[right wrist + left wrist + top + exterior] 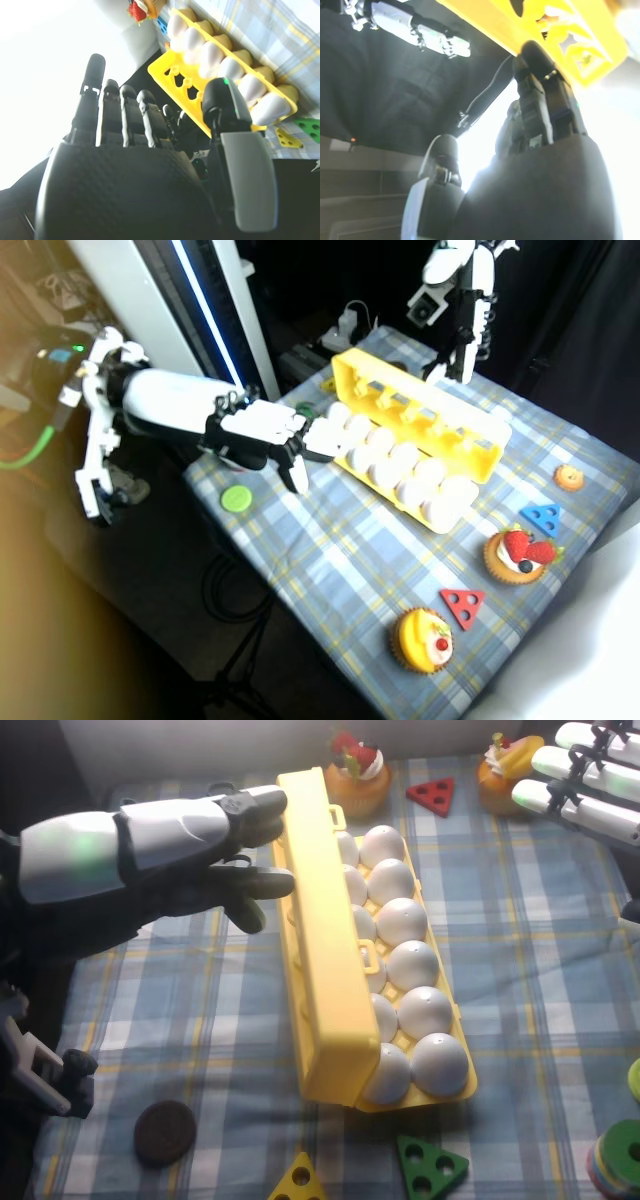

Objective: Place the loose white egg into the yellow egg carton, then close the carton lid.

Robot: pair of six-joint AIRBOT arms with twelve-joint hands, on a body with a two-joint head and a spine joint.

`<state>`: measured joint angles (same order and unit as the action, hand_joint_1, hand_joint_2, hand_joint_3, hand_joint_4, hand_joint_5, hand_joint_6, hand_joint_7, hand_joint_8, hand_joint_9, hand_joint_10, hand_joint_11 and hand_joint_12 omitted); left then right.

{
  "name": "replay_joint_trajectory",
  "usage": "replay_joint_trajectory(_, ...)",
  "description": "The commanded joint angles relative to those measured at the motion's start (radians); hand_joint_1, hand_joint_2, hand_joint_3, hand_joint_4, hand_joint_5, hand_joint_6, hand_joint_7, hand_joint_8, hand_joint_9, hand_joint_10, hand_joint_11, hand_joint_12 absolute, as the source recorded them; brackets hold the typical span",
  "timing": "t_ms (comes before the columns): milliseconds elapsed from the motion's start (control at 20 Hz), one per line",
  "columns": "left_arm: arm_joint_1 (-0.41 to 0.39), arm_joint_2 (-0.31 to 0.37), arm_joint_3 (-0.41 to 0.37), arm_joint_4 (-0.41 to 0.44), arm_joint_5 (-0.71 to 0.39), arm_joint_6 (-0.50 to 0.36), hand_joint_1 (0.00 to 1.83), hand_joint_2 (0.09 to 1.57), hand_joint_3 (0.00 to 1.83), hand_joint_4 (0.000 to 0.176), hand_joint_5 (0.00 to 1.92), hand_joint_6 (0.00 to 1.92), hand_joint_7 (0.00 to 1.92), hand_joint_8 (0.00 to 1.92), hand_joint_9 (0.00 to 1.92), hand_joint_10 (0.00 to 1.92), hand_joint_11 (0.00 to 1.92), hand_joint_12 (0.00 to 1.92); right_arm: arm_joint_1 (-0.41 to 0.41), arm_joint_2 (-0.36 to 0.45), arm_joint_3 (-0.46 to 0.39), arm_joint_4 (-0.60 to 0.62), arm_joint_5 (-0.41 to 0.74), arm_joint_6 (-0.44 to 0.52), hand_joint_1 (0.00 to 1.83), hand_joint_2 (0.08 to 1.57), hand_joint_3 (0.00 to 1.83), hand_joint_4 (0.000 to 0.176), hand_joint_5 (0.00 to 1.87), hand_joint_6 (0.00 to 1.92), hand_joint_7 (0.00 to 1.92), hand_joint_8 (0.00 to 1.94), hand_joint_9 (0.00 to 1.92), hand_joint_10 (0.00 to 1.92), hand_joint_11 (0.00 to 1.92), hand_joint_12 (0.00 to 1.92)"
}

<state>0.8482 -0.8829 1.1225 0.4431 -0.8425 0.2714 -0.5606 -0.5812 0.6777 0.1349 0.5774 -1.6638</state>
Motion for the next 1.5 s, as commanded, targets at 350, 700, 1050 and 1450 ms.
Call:
replay_joint_trajectory(350, -0.087, -0.096, 0.056, 0.074, -0.032, -0.087, 0.00, 1.24, 0.00, 0.037, 0.00, 0.00, 0.09, 0.03, 0.49, 0.04, 0.07, 1.61, 0.010, 0.006, 0.001, -0.005, 0.120, -0.006, 0.70, 1.31, 0.00, 0.000, 0.00, 0.00, 0.00, 0.00, 0.00, 0.00, 0.00, 0.87)
replay_joint_trajectory(700, -0.197, -0.163, 0.110, 0.266, 0.072, -0.195, 0.00, 1.36, 0.02, 0.000, 0.00, 0.00, 0.01, 0.00, 0.30, 0.00, 0.00, 1.75, 0.010, 0.007, 0.001, -0.006, 0.121, -0.006, 0.68, 1.31, 0.00, 0.000, 0.00, 0.00, 0.00, 0.00, 0.00, 0.00, 0.00, 0.00)
replay_joint_trajectory(1050, -0.337, -0.248, 0.173, 0.580, 0.167, -0.393, 0.00, 1.36, 0.01, 0.000, 0.00, 0.00, 0.00, 0.00, 0.20, 0.03, 0.00, 1.61, 0.006, 0.008, 0.002, -0.006, 0.120, -0.006, 0.82, 1.28, 0.00, 0.000, 0.00, 0.00, 0.00, 0.00, 0.00, 0.00, 0.00, 0.00)
replay_joint_trajectory(1450, -0.425, -0.266, 0.176, 0.865, 0.215, -0.546, 0.00, 1.40, 0.00, 0.000, 0.00, 0.00, 0.00, 0.00, 0.24, 0.13, 0.06, 1.71, 0.004, 0.008, 0.002, -0.005, 0.120, -0.006, 0.77, 1.29, 0.00, 0.000, 0.00, 0.00, 0.00, 0.00, 0.00, 0.00, 0.00, 0.00)
